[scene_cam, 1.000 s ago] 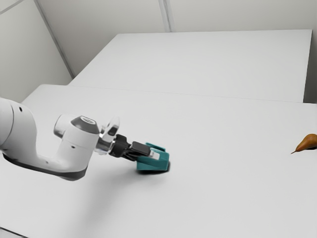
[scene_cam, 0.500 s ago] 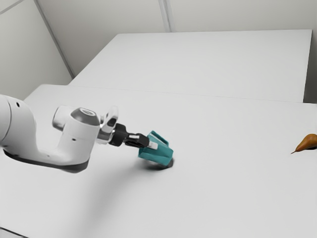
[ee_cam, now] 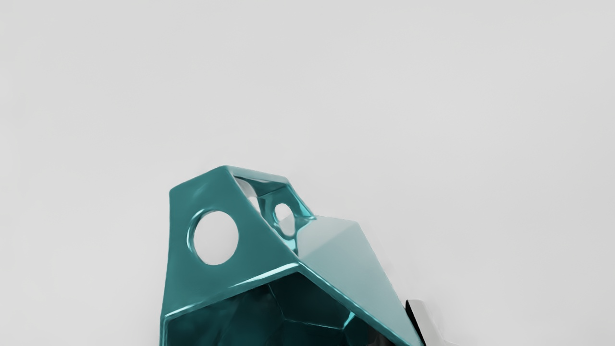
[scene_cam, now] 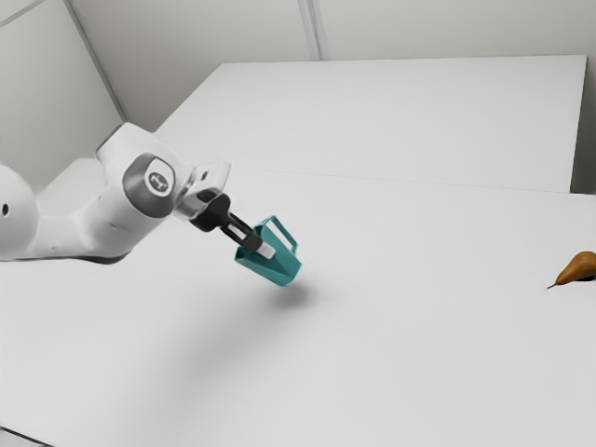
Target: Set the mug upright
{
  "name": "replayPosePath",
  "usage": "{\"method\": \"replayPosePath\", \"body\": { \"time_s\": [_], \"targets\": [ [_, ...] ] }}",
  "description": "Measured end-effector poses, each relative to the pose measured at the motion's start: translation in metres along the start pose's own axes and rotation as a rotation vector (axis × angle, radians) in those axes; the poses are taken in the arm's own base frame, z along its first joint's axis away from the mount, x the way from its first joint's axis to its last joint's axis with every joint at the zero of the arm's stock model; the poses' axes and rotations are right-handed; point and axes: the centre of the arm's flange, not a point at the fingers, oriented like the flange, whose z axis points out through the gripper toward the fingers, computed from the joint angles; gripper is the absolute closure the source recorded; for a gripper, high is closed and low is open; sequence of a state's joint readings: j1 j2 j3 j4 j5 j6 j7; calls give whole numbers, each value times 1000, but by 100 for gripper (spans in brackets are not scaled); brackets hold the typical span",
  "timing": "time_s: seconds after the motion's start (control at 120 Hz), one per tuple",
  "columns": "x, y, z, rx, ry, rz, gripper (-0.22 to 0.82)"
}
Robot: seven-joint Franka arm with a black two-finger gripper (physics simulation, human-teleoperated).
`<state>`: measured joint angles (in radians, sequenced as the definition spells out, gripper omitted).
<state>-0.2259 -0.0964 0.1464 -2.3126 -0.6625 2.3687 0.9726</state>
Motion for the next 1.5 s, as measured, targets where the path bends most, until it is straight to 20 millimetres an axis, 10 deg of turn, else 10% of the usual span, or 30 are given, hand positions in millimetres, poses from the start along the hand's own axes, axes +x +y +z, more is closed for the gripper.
{"method": "replayPosePath", "body": {
  "time_s": [0.267,0.508,1.325,1.5],
  "targets": [
    [-24,-37,-36,239,-274,8,79],
    [-4,-61,-16,317,-366,-138,79],
    [-19,-44,20,345,-429,-480,78],
    [-22,-50,17,348,-422,-528,52]
  ]
}}
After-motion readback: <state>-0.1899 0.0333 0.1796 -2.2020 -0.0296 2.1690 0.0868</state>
